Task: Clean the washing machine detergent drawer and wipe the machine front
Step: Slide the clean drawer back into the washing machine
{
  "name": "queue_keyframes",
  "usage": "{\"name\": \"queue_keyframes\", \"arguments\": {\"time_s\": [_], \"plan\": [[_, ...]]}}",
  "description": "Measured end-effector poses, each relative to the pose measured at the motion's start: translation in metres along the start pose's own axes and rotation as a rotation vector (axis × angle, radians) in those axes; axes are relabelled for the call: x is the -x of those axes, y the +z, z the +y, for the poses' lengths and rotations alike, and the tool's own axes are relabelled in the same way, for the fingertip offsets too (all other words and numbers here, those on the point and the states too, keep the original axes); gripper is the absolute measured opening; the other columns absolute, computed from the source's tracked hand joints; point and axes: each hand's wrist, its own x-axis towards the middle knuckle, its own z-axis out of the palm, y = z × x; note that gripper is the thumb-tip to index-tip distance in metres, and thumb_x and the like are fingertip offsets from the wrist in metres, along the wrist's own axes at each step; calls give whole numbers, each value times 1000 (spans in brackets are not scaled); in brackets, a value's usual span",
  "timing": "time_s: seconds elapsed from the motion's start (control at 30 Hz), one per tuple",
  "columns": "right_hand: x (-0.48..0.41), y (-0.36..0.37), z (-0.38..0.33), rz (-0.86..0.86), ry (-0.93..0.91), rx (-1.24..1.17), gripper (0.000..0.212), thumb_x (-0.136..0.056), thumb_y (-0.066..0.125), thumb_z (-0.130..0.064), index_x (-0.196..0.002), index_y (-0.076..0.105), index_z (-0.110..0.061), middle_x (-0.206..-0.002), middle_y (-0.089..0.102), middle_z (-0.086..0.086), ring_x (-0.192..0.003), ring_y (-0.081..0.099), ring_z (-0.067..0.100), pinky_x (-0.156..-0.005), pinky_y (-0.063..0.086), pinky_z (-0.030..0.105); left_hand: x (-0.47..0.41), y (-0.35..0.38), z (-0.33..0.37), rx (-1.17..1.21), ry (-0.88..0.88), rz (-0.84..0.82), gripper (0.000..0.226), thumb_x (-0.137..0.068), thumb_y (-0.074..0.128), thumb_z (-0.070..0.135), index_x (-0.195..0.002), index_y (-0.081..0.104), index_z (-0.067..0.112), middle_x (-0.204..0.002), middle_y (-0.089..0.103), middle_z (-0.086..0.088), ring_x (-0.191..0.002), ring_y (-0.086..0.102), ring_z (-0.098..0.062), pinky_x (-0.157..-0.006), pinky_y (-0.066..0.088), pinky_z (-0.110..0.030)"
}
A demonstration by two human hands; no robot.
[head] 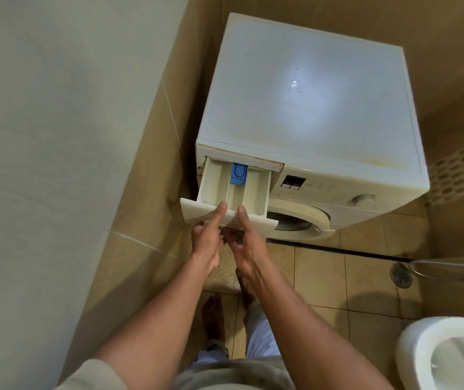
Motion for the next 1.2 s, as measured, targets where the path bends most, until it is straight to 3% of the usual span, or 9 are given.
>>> {"name": "queue_keyframes", "arguments": {"time_s": [0.2,0.6,0.73,0.9,1.0,1.07,1.2], "plan": [[3,0,-3,-7,5,-9,65,-71,88,-33,-118,57,0,-120,65,23,-110,66,35,-94,58,44,5,3,5,-4,0,-2,49,-74,87,33,-112,63,13,-115,72,-18,-110,70,-33,-103,53,-52],[-22,25,-35,-22,6,-3,68,-68,86,-35,-116,56,1,-121,61,22,-109,62,33,-68,61,31,-20,35,25,-25,4,19,49,-78,86,35,-114,61,13,-117,71,-20,-105,71,-33,-96,58,-48],[-45,37,-55,-30,27,1,66,-76,85,-33,-121,55,5,-122,58,21,-106,59,30,-79,60,32,-38,56,39,-16,15,25,60,-80,84,34,-126,55,7,-119,70,-21,-105,71,-33,-95,59,-45],[-71,55,-77,-67,22,26,68,-62,86,-36,-112,61,2,-114,62,19,-104,62,29,-87,59,34,-61,79,55,-13,25,14,55,-85,80,32,-129,59,6,-123,69,-22,-112,69,-37,-100,55,-51],[-84,60,-85,-64,24,34,56,-73,86,-33,-111,64,2,-109,66,18,-100,65,29,-89,60,36,-73,88,60,-23,34,21,58,-86,79,34,-132,59,6,-126,68,-21,-113,68,-36,-101,55,-51],[-90,62,-89,-61,27,34,46,-78,84,-31,-105,66,2,-100,69,16,-93,67,27,-88,61,36,-78,93,63,-44,25,35,58,-85,79,36,-130,60,6,-127,67,-19,-114,67,-34,-102,54,-49],[-96,67,-93,-45,34,60,49,-77,85,-33,-103,66,4,-101,67,16,-95,67,28,-82,61,33,-86,100,65,-40,16,68,46,-85,80,36,-117,64,6,-126,67,-18,-113,66,-31,-102,54,-49]]}}
